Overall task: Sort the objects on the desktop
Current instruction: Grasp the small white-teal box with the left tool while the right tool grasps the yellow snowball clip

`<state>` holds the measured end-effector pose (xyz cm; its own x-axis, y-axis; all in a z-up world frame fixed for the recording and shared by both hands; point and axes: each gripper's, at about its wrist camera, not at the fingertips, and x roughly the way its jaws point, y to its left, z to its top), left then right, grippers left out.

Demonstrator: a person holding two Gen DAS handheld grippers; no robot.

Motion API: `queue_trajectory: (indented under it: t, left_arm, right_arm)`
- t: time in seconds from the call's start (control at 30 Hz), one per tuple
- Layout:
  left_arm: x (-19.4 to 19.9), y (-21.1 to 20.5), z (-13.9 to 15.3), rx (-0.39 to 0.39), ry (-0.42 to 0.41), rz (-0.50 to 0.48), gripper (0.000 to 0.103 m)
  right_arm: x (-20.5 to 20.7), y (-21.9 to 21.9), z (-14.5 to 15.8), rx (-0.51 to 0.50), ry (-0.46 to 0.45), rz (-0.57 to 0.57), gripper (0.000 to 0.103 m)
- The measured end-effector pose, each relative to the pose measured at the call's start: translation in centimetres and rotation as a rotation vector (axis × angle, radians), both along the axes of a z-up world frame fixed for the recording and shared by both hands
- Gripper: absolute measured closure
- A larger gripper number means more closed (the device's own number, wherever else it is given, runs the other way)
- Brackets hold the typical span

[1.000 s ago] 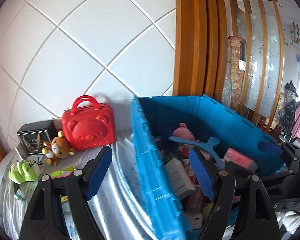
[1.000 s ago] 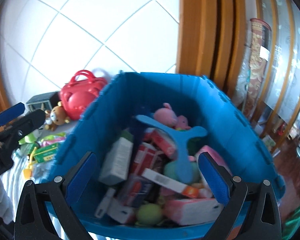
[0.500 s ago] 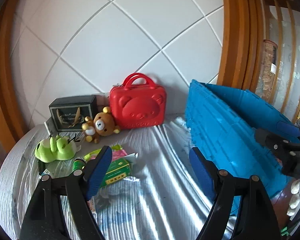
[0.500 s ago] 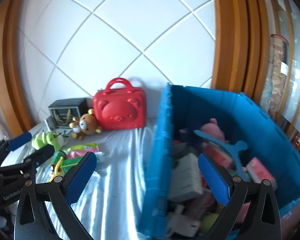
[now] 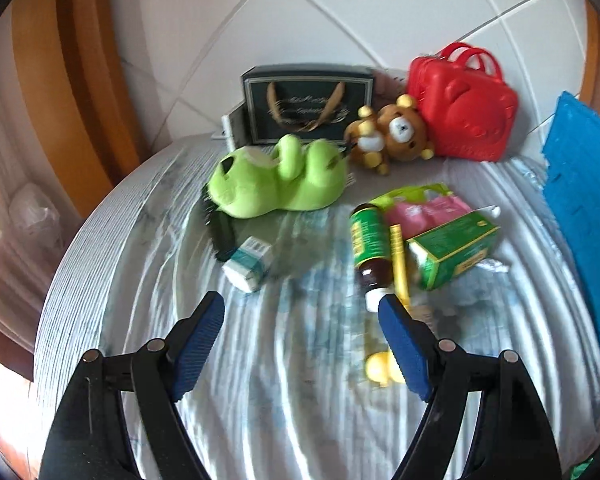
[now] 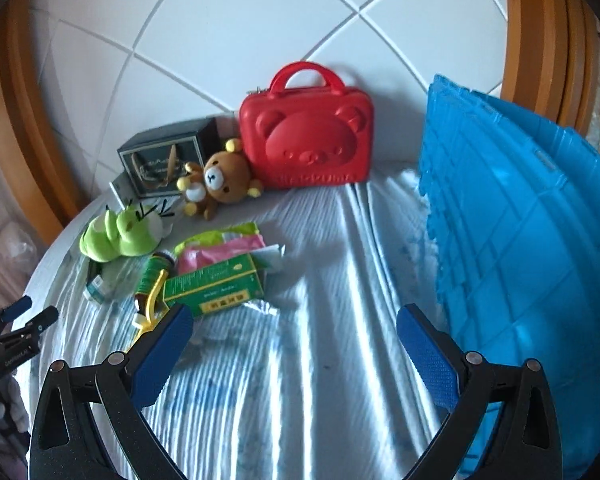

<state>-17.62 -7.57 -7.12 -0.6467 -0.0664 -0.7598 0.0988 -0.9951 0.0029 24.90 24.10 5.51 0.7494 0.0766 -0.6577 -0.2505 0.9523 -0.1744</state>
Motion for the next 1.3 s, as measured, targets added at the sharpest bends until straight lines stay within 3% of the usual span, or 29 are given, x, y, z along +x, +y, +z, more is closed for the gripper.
queue_trajectory:
  t: [0.2,0.43,0.5,0.57,0.6,0.77,1.03,1.07,1.13,1.2,1.3]
  left_arm:
    - [-4.5,-5.6,-6.2,-0.021,-0.084,0.032,0.024]
    - [-11.2,-6.8,-10.7,0.032,-0.133,0.014,0.026]
    - [-12.7,-6.7,-11.9,0.033,-0.155,0.005,0.03]
    - [-13.5,-6.7,-13.0,0.048,-0.187,-0.011,0.055]
    - [-13.6,-6.7,-13.5,0.066,-0.198,-0.016,0.058]
    - [-11.6,-6.5,-13.6,0.085,-0.179,0.011,0.063]
    - [-4.0,-5.2,-12.6,0.091,-0.174,0.07,0.063]
    - [-3.3,-4.9,-12.5,0.08,-0.175,0.072,0.063]
    - [-2.5,-4.7,-12.4,0.089,-0.176,0.066,0.063]
    - [-2.4,-4.5,-12.3,0.096,-0.174,0.054,0.063]
    - [-2.6,-4.3,-12.1,0.098,-0.161,0.04,0.063]
  right_arm:
    - [2.5,3.3,-5.7,0.012,0.132,-0.035,0.0]
    - [4.8,8.1,-9.9,-0.016,0.241,-0.003,0.0]
    - [5.3,9.0,-10.8,-0.03,0.258,0.0,0.0]
    - [5.9,9.5,-11.5,-0.033,0.277,0.001,0.0]
    - [6.1,9.8,-11.9,-0.031,0.288,0.003,0.0]
    - [6.6,12.4,-14.8,-0.029,0.368,0.053,0.0]
    - [5.5,18.0,-20.0,-0.014,0.489,0.161,0.0]
    - [5.3,18.6,-20.3,-0.016,0.492,0.163,0.004]
    - [5.1,19.8,-21.0,-0.045,0.486,0.17,0.045]
    - [5.1,20.5,-21.6,-0.059,0.503,0.173,0.059]
    - [5.2,20.9,-22.4,-0.08,0.515,0.174,0.059]
